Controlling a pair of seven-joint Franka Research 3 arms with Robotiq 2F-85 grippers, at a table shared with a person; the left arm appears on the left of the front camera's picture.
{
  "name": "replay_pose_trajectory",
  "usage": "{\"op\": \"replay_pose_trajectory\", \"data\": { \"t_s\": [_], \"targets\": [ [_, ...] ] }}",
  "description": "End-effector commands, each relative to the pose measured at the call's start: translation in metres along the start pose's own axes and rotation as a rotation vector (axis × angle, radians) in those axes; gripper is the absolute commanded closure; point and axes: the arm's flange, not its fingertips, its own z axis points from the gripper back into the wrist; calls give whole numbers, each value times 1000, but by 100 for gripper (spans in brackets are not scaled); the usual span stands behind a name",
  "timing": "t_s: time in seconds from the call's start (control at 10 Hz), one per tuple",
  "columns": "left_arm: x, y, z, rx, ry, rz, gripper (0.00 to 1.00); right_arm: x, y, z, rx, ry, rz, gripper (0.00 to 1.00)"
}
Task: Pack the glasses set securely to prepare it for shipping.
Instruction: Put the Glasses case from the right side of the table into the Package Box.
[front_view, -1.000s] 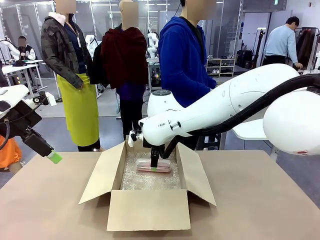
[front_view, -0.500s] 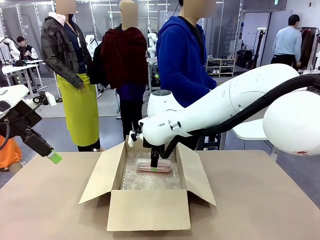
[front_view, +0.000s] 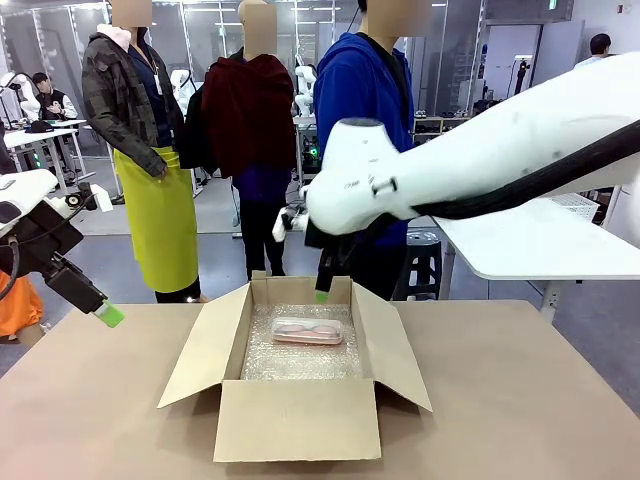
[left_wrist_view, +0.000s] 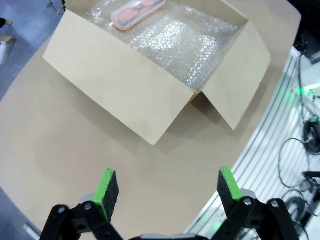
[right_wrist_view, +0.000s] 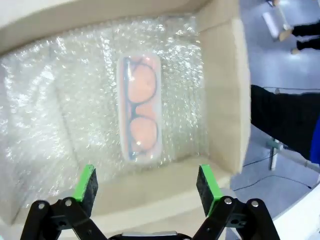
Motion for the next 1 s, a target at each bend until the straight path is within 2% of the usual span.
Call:
{"op": "replay_pose_trajectory", "data": {
  "t_s": [0.0, 0.2, 0.6, 0.7, 0.9],
  "targets": [
    [-1, 0, 1, -22, -13, -7, 0, -39, 28, 18, -12, -60, -81, 0],
    [-1, 0, 1, -22, -13, -7, 0, -78, 45, 44, -24, -106, -202, 0],
    [-1, 0, 1, -22, -13, -7, 0, -167, 107, 75, -108, -231, -462, 0],
    [-1, 0, 1, -22, -13, -7, 0, -192, 122, 83, -82, -242, -544, 0],
    [-1, 0, 1, -22, -13, -7, 0, -225, 153, 103, -102, -310, -605, 0]
  ]
}}
